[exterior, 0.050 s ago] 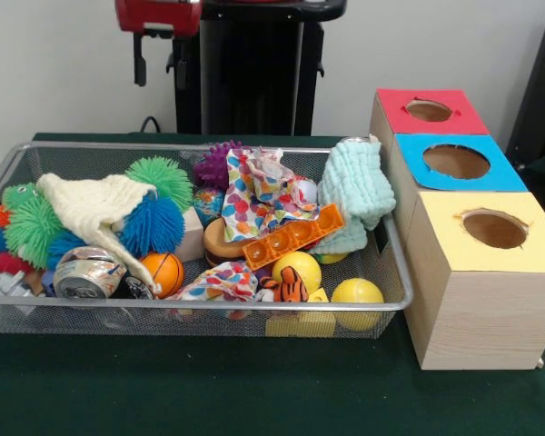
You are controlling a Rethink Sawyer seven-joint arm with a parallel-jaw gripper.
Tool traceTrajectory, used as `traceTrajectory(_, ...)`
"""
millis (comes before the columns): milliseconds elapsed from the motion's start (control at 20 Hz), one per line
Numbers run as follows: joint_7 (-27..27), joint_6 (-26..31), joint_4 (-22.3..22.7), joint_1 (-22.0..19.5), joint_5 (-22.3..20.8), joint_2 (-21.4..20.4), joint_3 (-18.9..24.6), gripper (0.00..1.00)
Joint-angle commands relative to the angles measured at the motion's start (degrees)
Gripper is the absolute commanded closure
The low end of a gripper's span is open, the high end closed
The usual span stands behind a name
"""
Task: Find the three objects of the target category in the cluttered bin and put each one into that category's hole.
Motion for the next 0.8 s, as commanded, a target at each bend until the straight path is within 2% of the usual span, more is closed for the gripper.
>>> traceTrajectory(50, 4.24, -6.89, -0.08, 2.32, -8.68, 10.28, -2.45, 0.00)
traceTrajectory(350, 6.26, -10.84, -2.29, 4.50, -10.82, 15.71, -5.33, 0.00)
traceTrajectory(800, 7.02, -13.73, -5.12, 6.31, -11.60, 20.43, -8.64, 0.00)
